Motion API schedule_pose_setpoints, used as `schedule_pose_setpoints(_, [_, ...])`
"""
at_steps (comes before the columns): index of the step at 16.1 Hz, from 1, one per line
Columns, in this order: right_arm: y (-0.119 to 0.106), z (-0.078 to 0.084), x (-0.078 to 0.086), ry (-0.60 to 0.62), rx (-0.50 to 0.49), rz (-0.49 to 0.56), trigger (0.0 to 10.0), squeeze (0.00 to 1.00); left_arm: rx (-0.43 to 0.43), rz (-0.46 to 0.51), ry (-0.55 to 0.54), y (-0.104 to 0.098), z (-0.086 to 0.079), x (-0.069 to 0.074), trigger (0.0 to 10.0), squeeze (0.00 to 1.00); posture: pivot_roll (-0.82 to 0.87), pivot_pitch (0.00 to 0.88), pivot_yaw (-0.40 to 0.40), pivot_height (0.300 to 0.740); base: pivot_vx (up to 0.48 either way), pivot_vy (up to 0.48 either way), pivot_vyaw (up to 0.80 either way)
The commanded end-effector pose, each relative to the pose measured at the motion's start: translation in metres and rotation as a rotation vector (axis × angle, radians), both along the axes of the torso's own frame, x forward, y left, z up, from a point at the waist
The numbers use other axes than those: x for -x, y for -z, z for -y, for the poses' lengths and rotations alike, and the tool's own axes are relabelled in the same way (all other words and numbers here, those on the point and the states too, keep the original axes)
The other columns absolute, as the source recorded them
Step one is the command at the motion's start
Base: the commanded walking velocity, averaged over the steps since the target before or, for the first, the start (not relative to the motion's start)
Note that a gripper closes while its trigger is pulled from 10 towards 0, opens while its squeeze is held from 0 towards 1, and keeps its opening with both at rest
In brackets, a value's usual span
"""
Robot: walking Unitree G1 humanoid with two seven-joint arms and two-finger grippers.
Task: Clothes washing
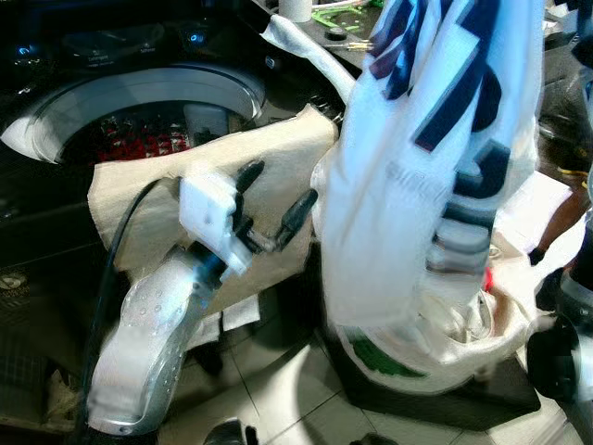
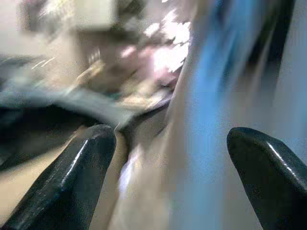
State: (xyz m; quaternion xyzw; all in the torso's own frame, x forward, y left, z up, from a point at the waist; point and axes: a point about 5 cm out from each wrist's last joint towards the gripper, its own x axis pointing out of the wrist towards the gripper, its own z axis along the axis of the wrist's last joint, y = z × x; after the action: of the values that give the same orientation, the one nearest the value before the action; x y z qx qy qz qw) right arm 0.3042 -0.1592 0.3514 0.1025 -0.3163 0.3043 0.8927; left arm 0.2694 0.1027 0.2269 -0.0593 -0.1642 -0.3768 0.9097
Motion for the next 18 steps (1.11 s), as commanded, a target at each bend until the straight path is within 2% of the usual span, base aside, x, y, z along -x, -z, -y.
schedule_pose_setpoints(1, [0.019, -0.011, -0.005, -0.02, 0.063, -0.087, 0.0, 0.0, 0.035, -0.008, 0.085, -0.004, 0.004, 0.002, 10.0, 0.0, -0.03, 0.0, 0.003, 0.719, 0.0, 0.0, 0.0])
schedule_pose_setpoints(3, [0.026, -0.012, -0.004, -0.02, 0.051, -0.112, 0.0, 0.0, 0.041, -0.018, 0.089, -0.002, -0.001, 0.009, 10.0, 0.0, -0.02, 0.0, -0.002, 0.719, 0.0, 0.0, 0.0])
schedule_pose_setpoints(5, [0.031, -0.016, -0.002, -0.034, 0.058, -0.129, 0.0, 0.0, 0.063, -0.053, 0.144, -0.002, -0.001, 0.01, 10.0, 0.0, -0.02, 0.0, -0.002, 0.719, 0.0, 0.0, 0.0])
schedule_pose_setpoints(6, [0.035, -0.021, -0.003, -0.065, 0.083, -0.153, 0.0, 0.0, 0.042, -0.055, 0.158, -0.001, 0.001, 0.01, 10.0, 0.0, -0.03, 0.0, -0.004, 0.719, 0.0, 0.0, 0.0])
schedule_pose_setpoints(8, [0.055, -0.045, 0.0, -0.171, 0.203, -0.216, 0.0, 0.0, 0.02, -0.049, 0.157, -0.001, 0.009, 0.004, 10.0, 0.0, -0.03, 0.0, -0.004, 0.719, 0.0, 0.0, 0.0])
schedule_pose_setpoints(10, [0.066, -0.059, 0.002, -0.232, 0.235, -0.25, 0.0, 0.0, 0.038, -0.049, 0.171, -0.004, 0.012, 0.001, 10.0, 0.0, -0.03, 0.0, -0.006, 0.719, 0.0, 0.0, 0.0])
schedule_pose_setpoints(11, [0.071, -0.08, 0.01, -0.319, 0.252, -0.26, 0.0, 0.0, 0.023, -0.061, 0.131, -0.002, 0.016, -0.005, 10.0, 0.0, -0.03, 0.0, -0.007, 0.719, 0.0, 0.0, 0.0])
schedule_pose_setpoints(13, [0.069, -0.096, 0.021, -0.4, 0.274, -0.236, 0.0, 0.0, -0.025, -0.096, -0.042, 0.006, 0.012, -0.024, 10.0, 0.0, -0.04, 0.0, -0.005, 0.719, 0.0, 0.0, 0.0])
schedule_pose_setpoints(16, [0.066, -0.099, 0.023, -0.406, 0.268, -0.226, 0.0, 0.0, -0.026, -0.164, -0.152, 0.009, 0.004, -0.037, 10.0, 0.0, -0.04, 0.0, -0.002, 0.719, 0.0, 0.0, 0.0])
schedule_pose_setpoints(18, [0.06, -0.097, 0.024, -0.395, 0.264, -0.2, 0.0, 0.0, -0.029, -0.198, -0.177, 0.014, -0.002, -0.038, 10.0, 0.0, -0.04, 0.0, 0.0, 0.719, 0.0, 0.0, 0.0])
